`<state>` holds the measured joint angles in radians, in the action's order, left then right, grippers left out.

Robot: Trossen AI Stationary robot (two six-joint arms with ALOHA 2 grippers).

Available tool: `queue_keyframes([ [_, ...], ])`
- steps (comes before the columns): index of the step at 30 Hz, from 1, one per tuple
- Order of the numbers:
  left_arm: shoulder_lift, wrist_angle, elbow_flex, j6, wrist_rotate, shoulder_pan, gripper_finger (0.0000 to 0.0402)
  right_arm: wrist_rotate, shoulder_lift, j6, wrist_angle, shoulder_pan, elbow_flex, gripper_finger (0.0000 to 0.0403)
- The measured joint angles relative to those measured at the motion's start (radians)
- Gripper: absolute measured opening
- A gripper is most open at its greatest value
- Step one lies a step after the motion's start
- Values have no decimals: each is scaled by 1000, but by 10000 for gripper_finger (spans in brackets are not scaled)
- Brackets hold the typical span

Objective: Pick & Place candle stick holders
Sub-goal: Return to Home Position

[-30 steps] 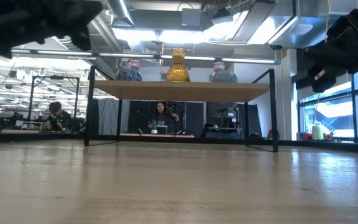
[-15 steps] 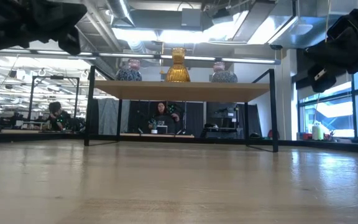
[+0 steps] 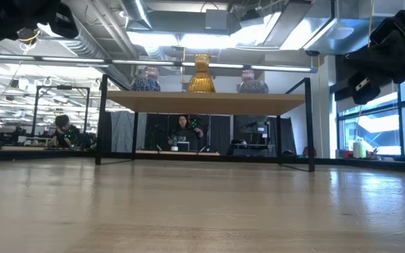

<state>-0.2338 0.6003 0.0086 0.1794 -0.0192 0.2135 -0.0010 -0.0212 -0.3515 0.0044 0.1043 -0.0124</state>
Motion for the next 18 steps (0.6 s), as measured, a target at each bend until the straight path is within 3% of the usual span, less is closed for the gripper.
queue_keyframes([
  [13, 233, -270, 0, 23, -26, 2, 2, 0, 0, 0, 0, 0, 0, 5],
  [18, 233, -285, 0, 15, -9, 3, 2, 0, 0, 0, -1, 0, 0, 5],
])
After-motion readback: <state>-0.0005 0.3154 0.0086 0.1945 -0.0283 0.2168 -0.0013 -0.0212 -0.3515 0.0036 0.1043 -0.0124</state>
